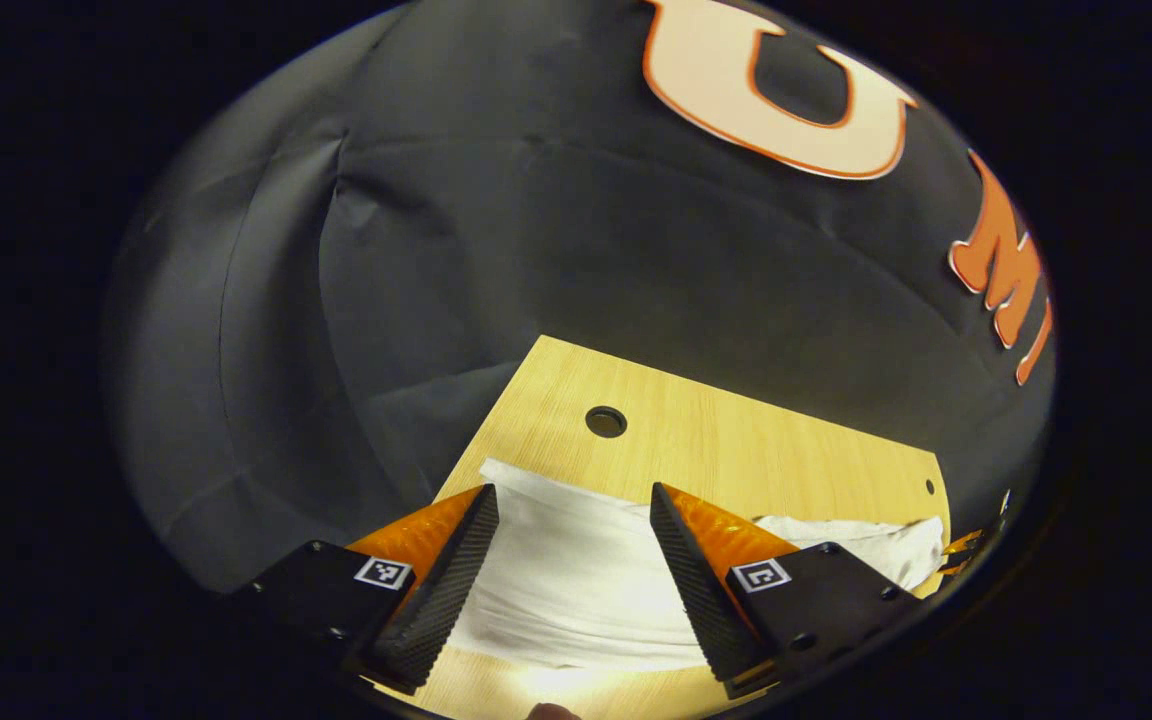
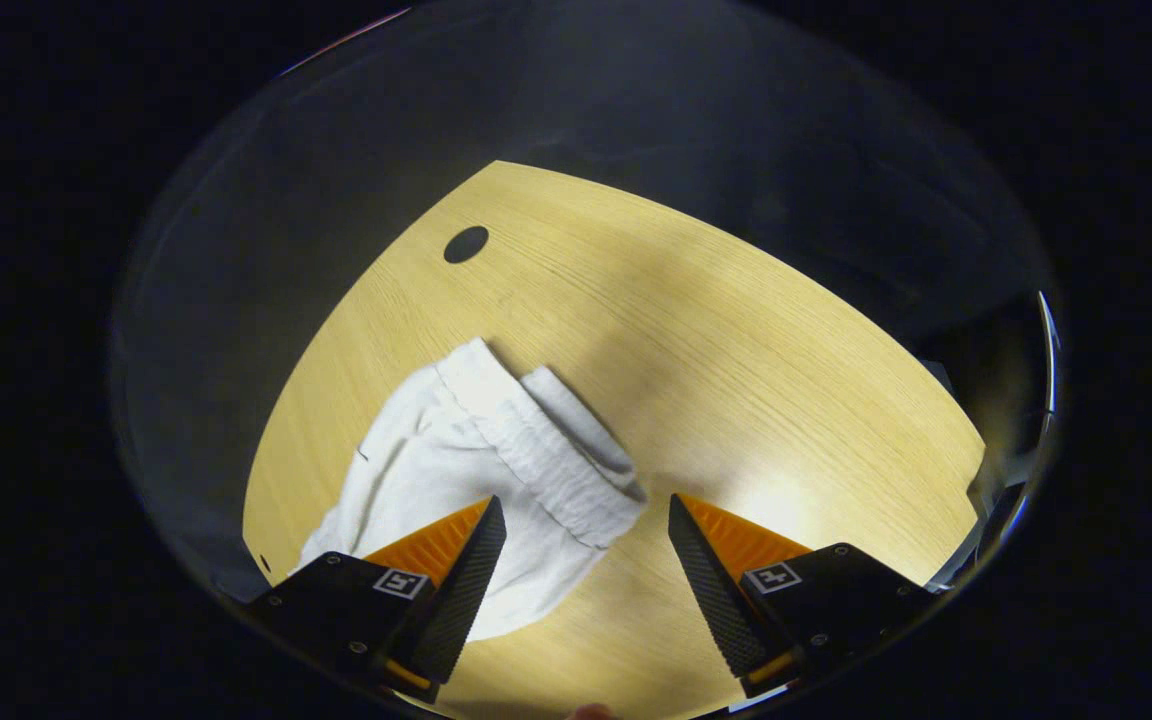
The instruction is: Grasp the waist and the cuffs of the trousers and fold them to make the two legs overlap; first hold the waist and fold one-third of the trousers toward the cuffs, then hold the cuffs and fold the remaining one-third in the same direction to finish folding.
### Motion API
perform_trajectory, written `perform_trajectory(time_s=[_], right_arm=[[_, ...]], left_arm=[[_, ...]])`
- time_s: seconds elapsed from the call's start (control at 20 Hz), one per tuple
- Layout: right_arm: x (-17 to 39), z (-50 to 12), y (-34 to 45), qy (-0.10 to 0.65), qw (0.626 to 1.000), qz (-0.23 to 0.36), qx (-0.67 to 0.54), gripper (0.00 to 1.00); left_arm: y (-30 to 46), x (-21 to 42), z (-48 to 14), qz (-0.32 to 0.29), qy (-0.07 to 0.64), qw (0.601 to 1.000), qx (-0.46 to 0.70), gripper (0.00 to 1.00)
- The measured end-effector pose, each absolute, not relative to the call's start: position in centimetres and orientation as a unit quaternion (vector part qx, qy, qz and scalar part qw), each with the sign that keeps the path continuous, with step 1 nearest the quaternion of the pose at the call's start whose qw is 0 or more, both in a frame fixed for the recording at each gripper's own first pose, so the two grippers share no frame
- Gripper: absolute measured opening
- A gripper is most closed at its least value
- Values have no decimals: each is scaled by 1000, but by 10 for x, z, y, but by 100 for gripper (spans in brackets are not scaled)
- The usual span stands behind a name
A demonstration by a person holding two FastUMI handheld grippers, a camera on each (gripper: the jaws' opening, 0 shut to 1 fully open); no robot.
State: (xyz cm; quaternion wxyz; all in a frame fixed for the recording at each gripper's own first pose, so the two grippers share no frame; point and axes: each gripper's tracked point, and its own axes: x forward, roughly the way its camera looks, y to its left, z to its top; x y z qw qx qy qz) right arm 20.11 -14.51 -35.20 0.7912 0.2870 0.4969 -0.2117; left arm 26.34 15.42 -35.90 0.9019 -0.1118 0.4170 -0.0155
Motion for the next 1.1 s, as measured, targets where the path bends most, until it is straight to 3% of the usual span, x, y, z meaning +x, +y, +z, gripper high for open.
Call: perform_trajectory(time_s=[0.35,0.55,0.65,0.7,0.75,0.8,0.9,1.1], right_arm=[[202,-376,-135,497,766,-216,345,99],[211,-371,-144,467,775,-240,350,98],[213,-376,-148,461,783,-252,333,88],[218,-381,-147,451,788,-253,334,73],[222,-381,-143,435,788,-253,355,65],[225,-383,-139,422,780,-253,387,36],[226,-382,-137,395,770,-250,434,17],[231,-346,-138,341,789,-222,461,11]], left_arm=[[122,238,-327,-35,369,927,-58,100],[96,220,-322,-54,366,928,-48,100],[78,208,-324,-63,370,925,-55,100],[71,202,-327,-65,374,923,-58,100],[66,196,-330,-68,379,921,-63,100],[58,190,-333,-72,384,918,-66,100],[51,177,-336,-73,391,915,-64,100],[43,154,-338,-73,398,912,-72,100]])
